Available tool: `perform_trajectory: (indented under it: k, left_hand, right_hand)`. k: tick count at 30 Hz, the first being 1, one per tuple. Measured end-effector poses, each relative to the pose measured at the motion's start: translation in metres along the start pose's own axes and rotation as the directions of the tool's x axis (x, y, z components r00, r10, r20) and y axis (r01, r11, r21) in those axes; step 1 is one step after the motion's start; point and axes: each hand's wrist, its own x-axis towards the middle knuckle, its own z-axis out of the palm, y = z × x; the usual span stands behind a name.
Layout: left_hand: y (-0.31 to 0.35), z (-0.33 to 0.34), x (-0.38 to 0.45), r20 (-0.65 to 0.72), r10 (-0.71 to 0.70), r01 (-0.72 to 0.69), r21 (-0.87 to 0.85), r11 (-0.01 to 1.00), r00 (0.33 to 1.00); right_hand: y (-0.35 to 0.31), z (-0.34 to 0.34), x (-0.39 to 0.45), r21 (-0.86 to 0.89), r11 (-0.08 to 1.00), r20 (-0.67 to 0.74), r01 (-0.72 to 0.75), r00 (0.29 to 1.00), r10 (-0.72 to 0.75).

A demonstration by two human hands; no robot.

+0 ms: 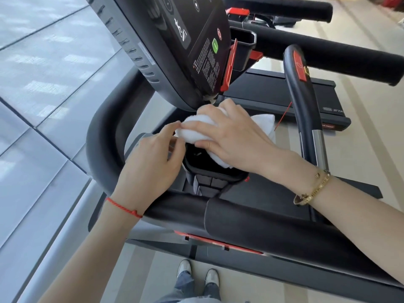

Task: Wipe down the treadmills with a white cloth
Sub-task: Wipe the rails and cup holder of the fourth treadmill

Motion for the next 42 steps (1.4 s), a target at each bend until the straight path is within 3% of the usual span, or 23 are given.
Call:
perform_trajectory:
  k: [6, 11, 15, 19, 27, 32, 37, 42]
  left_hand:
    - [0.002, -0.001, -0.001, 0.066, 0.004, -0.004, 0.006, 1.000, 0.998]
    - [0.000, 0.001, -0.001, 0.108, 0.014, -0.018, 0.042, 0.999, 0.994]
    - [-0.002, 0.002, 0.000, 0.117, 0.029, -0.038, 0.072, 0.997, 0.993]
    - [-0.004, 0.004, 0.000, 0.107, 0.044, -0.054, 0.087, 0.995, 0.993]
    - [-0.006, 0.006, 0.001, 0.100, 0.079, -0.090, 0.110, 0.990, 0.992]
    - [-0.007, 0.006, 0.001, 0.105, 0.095, -0.106, 0.101, 0.989, 0.990]
    - [-0.007, 0.006, 0.000, 0.103, 0.110, -0.121, 0.104, 0.987, 0.989]
    - [-0.006, 0.005, 0.001, 0.107, 0.124, -0.134, 0.096, 0.986, 0.987]
  right_hand:
    - [0.005, 0.003, -0.001, -0.060, 0.991, -0.033, -0.119, 0.993, 0.117]
    - [0.014, 0.004, -0.030, 0.088, 0.948, -0.017, -0.304, 0.952, 0.307]
    - [0.017, 0.003, -0.008, 0.074, 0.935, 0.032, -0.346, 0.938, 0.344]
    - [0.019, 0.005, -0.013, 0.194, 0.891, 0.087, -0.411, 0.912, 0.401]
    - [-0.002, 0.009, -0.065, 0.536, 0.580, 0.155, -0.614, 0.747, 0.647]
    - [0.007, 0.008, -0.036, 0.502, 0.551, 0.171, -0.667, 0.700, 0.693]
    - [-0.018, 0.010, -0.070, 0.623, 0.450, 0.240, -0.640, 0.704, 0.668]
    - [-0.017, 0.006, -0.067, 0.596, 0.412, 0.323, -0.690, 0.675, 0.663]
